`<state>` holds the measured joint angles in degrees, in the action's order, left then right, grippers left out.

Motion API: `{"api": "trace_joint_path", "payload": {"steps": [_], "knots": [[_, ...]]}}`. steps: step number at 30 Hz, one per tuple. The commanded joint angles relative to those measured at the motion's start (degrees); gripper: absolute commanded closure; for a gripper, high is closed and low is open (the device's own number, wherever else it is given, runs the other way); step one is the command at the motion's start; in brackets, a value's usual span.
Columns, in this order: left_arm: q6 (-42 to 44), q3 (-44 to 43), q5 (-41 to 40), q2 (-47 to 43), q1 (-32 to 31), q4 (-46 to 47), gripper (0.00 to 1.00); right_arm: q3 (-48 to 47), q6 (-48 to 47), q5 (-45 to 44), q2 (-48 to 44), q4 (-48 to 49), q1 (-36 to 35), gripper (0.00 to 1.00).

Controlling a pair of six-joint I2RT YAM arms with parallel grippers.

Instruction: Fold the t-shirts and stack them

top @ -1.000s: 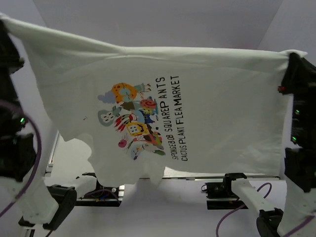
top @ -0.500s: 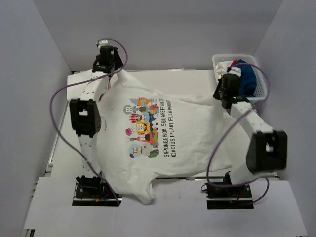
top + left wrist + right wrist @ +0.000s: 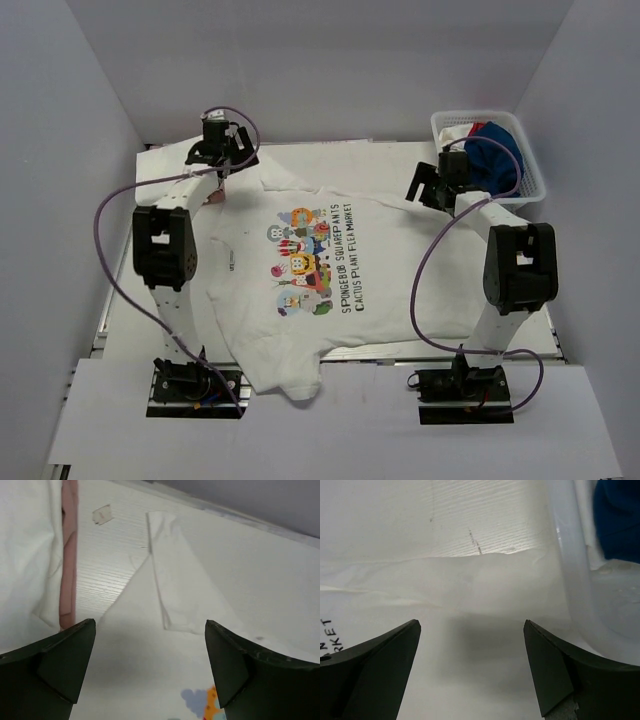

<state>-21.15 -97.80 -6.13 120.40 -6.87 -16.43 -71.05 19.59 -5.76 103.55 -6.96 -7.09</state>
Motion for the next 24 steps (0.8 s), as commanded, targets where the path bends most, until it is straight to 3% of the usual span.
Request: {"api": "trace_joint_path", "payload": {"steps": [1,5,9,12,16,24], "knots": [[-2.0,7.2,7.1,-10.0,-0.6,5.4,0.00,1.7,0.9,4.8,-3.1,3.3,0.0,0.11],[-4.2,14.6,14.2,-12.8,-1.9,6.0,0.00,0.7,0.2,10.8,-1.5,3.8,-0.6,0.11],[-4.8,17.3,21.3,-12.3,-7.7,7.6,0.00,-1.5,-1.5,6.6,0.9,3.0,-4.0,0.09],[-3.6,17.3,21.9,-11.2,-13.3,7.0,0.00,-5.3,-1.1,1.5,4.3,-0.5,-5.9,0.09],[-3.1,19.2,26.1,-10.7,-19.7,8.0,0.00,-8.5,1.1,1.4,9.2,-2.1,-6.5,0.09],[-4.3,28.3,22.7,-12.0,-28.8,9.8,0.00,-12.3,3.4,1.4,14.7,-3.0,-8.1,0.09]]}}
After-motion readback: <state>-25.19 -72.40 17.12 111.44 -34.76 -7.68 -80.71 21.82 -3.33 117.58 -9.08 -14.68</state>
